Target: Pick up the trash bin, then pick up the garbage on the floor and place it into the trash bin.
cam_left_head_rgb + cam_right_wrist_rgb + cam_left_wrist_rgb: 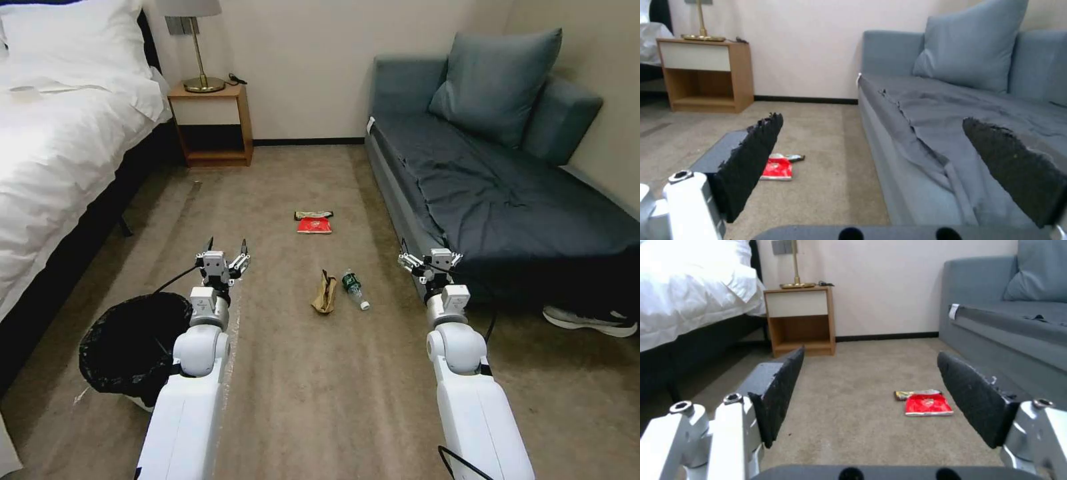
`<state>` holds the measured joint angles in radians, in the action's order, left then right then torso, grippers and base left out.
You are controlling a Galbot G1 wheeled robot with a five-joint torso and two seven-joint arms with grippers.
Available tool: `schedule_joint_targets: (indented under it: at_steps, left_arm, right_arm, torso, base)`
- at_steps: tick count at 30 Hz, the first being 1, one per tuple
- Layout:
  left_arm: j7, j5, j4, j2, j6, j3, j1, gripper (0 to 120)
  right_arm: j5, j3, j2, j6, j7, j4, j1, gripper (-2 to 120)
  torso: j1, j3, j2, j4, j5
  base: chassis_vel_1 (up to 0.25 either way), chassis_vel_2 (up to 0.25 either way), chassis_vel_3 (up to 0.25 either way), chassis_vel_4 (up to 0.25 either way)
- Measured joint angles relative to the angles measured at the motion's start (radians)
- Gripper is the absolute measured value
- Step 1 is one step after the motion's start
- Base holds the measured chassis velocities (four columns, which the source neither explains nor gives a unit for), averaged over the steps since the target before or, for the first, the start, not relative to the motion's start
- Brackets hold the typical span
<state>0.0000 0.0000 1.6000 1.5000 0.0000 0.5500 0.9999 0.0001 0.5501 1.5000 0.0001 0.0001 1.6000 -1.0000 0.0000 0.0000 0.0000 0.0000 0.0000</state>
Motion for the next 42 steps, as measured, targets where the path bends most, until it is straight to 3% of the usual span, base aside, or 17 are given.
schedule_joint_targets:
  at_steps: [22,24,28,30,34,35,38,41,42]
  left_arm:
    - [0.0,0.0,0.0,0.0,0.0,0.0,0.0,79]
    - [0.002,-0.004,0.009,-0.002,0.005,0.005,0.005,84]
    - [0.005,-0.029,0.067,-0.021,0.045,0.037,0.036,95]
    - [0.01,-0.065,0.154,-0.048,0.105,0.084,0.081,100]
    - [0.017,-0.112,0.264,-0.083,0.183,0.143,0.139,100]
    - [0.017,-0.112,0.264,-0.083,0.183,0.143,0.139,100]
    - [0.025,-0.164,0.389,-0.123,0.269,0.21,0.203,100]
    - [0.027,-0.178,0.422,-0.133,0.291,0.228,0.221,100]
    - [0.031,-0.197,0.468,-0.148,0.323,0.252,0.244,100]
  right_arm:
    - [0.0,0.0,0.0,0.0,0.0,0.0,0.0,100]
    - [0.003,0.004,-0.001,-0.003,0.0,0.009,-0.005,100]
    - [0.029,0.035,-0.013,-0.026,-0.002,0.065,-0.04,100]
    - [0.065,0.078,-0.029,-0.06,-0.006,0.145,-0.089,100]
    - [0.113,0.136,-0.051,-0.106,-0.012,0.251,-0.154,100]
    - [0.113,0.136,-0.051,-0.106,-0.012,0.251,-0.154,100]
    - [0.169,0.202,-0.075,-0.158,-0.018,0.372,-0.229,100]
    - [0.183,0.219,-0.081,-0.171,-0.02,0.404,-0.248,100]
    - [0.203,0.243,-0.09,-0.191,-0.022,0.448,-0.275,100]
  torso:
    - [0.0,0.0,0.0,0.0,0.0]
    - [0.0,0.0,0.0,0.0,0.0]
    - [0.0,0.0,0.0,0.0,0.0]
    - [0.0,0.0,0.0,0.0,0.0]
    - [0.0,0.0,0.0,0.0,-0.0002]
    - [0.0,0.0,0.0,0.0,-0.0002]
    - [0.0,0.0,0.0,0.0,-0.0001]
    - [0.0,0.0,0.0,0.0,-0.0001]
    - [0.0,0.0,0.0,0.0,-0.0001]
  base:
    - [0.0,0.0,0.0,0.0]
    - [0.0,0.0,0.0,0.0]
    - [0.0,0.0,0.0,0.0]
    - [0.0,0.0,0.0,0.0]
    - [0.0,0.0,0.0,0.0]
    - [0.0,0.0,0.0,0.0]
    - [0.0,0.0,0.0,0.0]
    - [0.0,0.0,0.0,0.0]
    - [0.0,0.0,0.0,0.0]
